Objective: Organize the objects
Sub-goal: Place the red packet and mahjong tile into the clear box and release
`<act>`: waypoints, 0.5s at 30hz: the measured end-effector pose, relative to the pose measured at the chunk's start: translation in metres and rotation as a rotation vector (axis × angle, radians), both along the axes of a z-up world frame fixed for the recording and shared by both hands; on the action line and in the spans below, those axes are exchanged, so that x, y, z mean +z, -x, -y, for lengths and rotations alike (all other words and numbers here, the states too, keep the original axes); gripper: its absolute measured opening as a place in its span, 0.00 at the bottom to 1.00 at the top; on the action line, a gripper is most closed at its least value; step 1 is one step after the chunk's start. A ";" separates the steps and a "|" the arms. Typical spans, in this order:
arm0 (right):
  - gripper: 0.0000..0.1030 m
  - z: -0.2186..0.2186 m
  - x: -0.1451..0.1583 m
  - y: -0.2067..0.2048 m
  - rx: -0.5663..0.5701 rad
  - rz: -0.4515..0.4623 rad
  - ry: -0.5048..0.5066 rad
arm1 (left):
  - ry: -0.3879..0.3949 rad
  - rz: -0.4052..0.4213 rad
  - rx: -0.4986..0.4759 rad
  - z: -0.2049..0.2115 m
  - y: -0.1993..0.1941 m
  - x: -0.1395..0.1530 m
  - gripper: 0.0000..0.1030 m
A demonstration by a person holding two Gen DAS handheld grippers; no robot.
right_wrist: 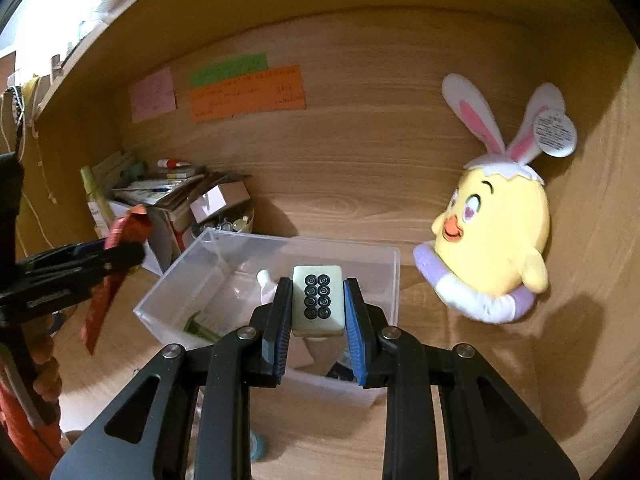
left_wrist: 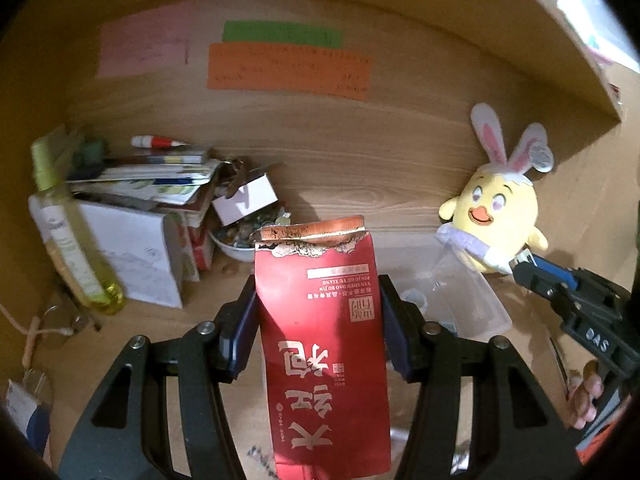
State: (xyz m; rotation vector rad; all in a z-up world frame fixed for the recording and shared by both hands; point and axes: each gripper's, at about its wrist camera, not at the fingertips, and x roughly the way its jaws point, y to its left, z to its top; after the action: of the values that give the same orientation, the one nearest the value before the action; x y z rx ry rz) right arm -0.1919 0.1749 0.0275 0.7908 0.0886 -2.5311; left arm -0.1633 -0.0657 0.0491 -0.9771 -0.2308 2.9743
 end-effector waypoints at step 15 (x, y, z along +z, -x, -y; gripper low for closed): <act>0.22 0.028 -0.059 0.064 -0.016 0.192 -0.090 | 0.085 0.164 -0.037 -0.020 0.074 -0.051 0.53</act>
State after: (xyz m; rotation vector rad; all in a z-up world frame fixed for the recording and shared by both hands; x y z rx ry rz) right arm -0.2561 0.1468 -0.0316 1.0692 0.1337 -2.4661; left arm -0.2374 -0.0454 -0.0022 -1.2221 -0.0853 2.8939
